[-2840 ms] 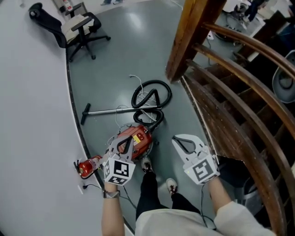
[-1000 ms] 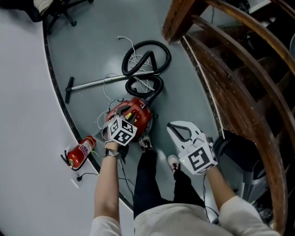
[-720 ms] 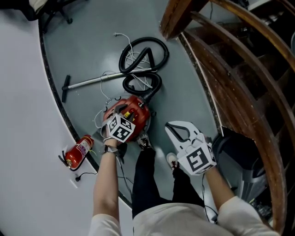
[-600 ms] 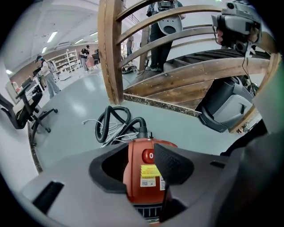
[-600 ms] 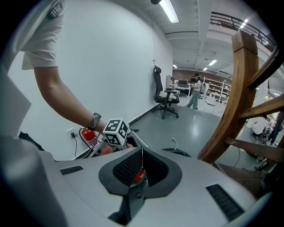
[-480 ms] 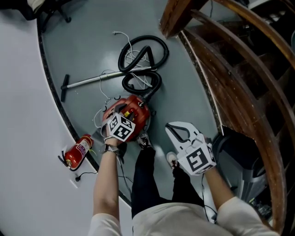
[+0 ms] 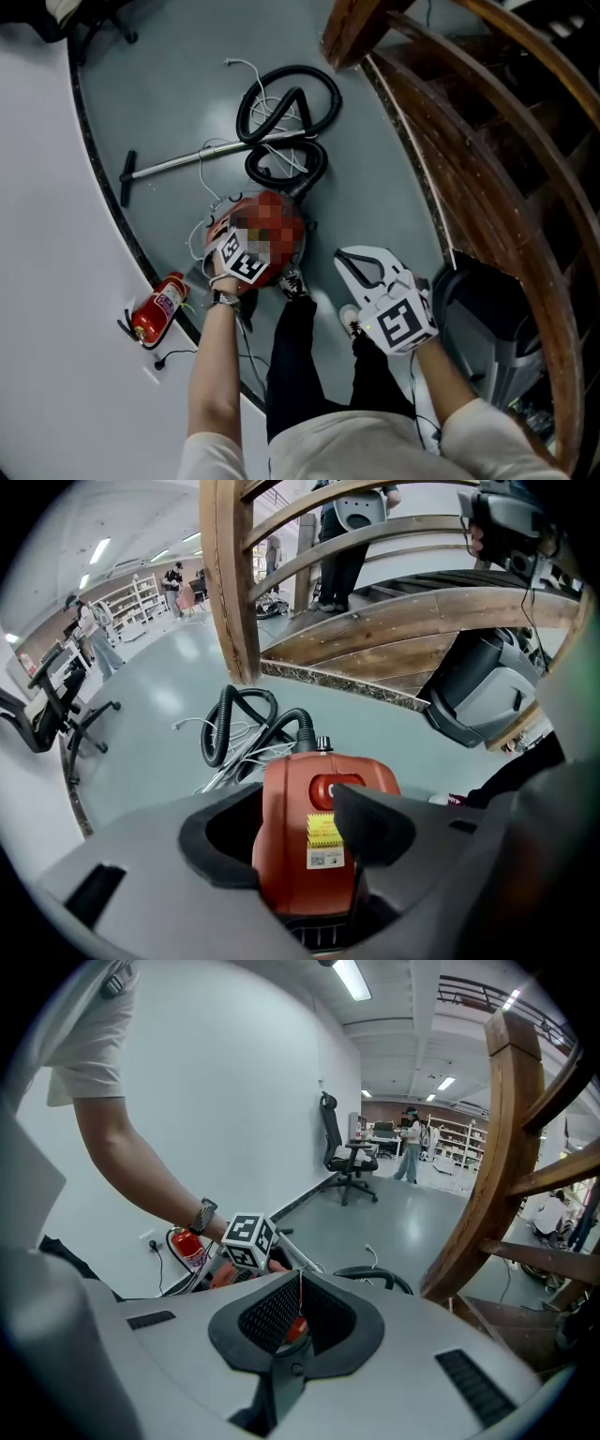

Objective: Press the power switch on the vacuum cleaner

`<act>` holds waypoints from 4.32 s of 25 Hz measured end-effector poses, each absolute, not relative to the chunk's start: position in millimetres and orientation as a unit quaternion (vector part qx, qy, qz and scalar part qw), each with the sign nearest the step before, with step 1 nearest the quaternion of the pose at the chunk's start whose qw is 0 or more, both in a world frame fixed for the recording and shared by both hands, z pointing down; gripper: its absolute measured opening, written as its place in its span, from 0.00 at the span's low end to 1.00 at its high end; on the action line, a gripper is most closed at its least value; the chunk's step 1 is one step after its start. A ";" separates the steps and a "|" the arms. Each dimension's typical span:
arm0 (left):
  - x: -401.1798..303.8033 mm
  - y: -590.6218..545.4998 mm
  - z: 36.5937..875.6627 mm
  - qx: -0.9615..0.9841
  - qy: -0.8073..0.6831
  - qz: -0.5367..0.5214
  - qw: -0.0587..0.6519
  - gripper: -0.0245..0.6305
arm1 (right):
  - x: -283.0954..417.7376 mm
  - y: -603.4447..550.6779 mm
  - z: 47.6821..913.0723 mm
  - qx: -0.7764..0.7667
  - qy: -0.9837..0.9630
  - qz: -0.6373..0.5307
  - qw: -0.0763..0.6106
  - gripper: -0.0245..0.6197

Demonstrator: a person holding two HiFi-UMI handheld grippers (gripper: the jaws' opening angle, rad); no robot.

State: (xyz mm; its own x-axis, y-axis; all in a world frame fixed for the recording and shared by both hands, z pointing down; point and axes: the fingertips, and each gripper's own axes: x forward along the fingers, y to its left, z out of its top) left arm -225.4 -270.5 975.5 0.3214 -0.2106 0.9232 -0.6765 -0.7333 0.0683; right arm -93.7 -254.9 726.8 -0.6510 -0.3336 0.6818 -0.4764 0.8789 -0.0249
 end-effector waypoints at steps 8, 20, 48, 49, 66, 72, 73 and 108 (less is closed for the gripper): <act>-226.5 -270.4 982.4 0.777 -0.304 0.489 0.254 0.39 | -96.9 -257.9 732.1 0.224 -0.904 0.103 0.350 0.08; -230.0 -273.4 983.8 0.779 -0.323 0.473 0.255 0.44 | -95.3 -257.9 737.8 0.227 -0.901 0.108 0.353 0.08; -234.0 -275.3 985.9 0.766 -0.349 0.477 0.251 0.46 | -91.4 -260.7 742.5 0.231 -0.900 0.107 0.354 0.08; -235.0 -275.5 986.7 0.765 -0.350 0.479 0.250 0.46 | -91.7 -260.5 742.9 0.231 -0.900 0.107 0.355 0.08; -234.2 -275.5 987.6 0.768 -0.321 0.491 0.257 0.44 | -90.5 -258.0 727.7 0.229 -0.899 0.102 0.359 0.08; -234.6 -283.1 958.4 0.785 -0.327 0.480 0.216 0.38 | -81.4 -263.4 706.8 0.230 -0.901 0.081 0.360 0.08; -234.6 -284.6 952.6 0.787 -0.331 0.477 0.210 0.36 | -80.4 -263.7 703.4 0.231 -0.901 0.079 0.359 0.08; -232.4 -226.9 691.9 0.790 -0.401 0.451 0.107 0.04 | -47.6 -209.9 527.1 0.230 -0.920 -0.005 0.318 0.08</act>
State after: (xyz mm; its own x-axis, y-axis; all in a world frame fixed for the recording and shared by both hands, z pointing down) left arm -232.4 -226.9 691.9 0.2722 -0.5370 0.7985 -0.7295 -0.6563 -0.1926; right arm -47.6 -209.9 527.1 -0.6919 -0.4255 0.5833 -0.4191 0.8945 0.1554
